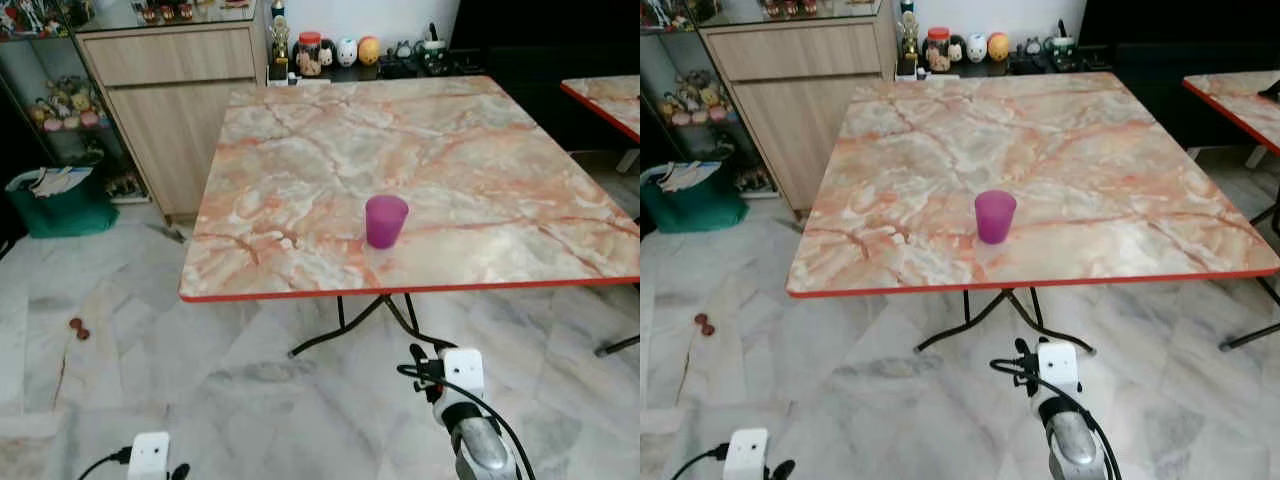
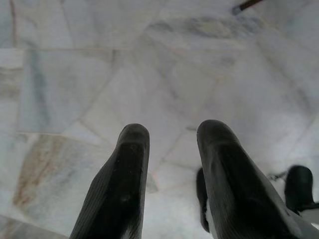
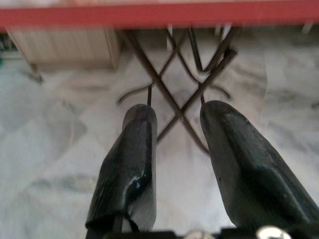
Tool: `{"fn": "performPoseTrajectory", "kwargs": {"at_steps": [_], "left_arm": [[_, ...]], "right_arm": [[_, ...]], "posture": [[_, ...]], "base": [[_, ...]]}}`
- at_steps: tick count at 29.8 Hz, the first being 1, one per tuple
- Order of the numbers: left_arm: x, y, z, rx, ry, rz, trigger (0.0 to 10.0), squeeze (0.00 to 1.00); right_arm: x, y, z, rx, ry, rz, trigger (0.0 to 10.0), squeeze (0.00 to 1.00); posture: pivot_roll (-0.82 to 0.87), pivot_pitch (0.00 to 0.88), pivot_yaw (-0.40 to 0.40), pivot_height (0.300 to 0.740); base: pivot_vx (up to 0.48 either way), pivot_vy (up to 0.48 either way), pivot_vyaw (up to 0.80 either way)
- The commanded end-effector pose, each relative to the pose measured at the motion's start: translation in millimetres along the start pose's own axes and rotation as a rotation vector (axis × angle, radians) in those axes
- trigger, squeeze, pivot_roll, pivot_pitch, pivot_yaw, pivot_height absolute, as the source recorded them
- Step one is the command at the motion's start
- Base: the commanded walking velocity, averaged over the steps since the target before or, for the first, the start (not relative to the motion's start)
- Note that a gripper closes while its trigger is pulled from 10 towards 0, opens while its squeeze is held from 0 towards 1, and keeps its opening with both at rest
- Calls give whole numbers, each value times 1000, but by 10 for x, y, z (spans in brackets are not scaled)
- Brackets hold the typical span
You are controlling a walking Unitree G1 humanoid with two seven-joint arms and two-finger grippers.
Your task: Setting the table
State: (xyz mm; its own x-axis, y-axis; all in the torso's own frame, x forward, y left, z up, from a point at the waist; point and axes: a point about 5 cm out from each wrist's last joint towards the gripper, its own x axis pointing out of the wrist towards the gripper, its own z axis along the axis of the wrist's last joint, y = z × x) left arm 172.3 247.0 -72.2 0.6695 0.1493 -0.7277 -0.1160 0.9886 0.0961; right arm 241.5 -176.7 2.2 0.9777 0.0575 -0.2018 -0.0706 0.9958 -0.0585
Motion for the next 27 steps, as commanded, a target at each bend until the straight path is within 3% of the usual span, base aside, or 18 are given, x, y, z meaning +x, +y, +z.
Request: {"fn": "performPoseTrajectory", "kwargs": {"at_steps": [1, 9, 14, 27], "left_arm": [[-12, 69, -31, 2, 25, 20, 10000, 0], [-24, 180, -27, 8, 35, 52, 10000, 0], [-51, 231, -84, -5, 51, 73, 10000, 0], [-137, 191, -326, -41, 97, 64, 10000, 0]], "right_arm": [[3, 9, 114, -2, -47, -8, 10000, 0], [32, -12, 472, -22, -176, -43, 10000, 0], [151, -9, 771, -6, -260, -73, 10000, 0], [249, -87, 1020, -17, -293, -59, 10000, 0]], "posture": [[-78, 0, 80, 740], [-108, 0, 123, 740], [-99, 0, 131, 740], [-47, 0, 77, 740]], "base": [[0, 0, 0], [0, 0, 0], [0, 0, 0], [0, 0, 0]]}}
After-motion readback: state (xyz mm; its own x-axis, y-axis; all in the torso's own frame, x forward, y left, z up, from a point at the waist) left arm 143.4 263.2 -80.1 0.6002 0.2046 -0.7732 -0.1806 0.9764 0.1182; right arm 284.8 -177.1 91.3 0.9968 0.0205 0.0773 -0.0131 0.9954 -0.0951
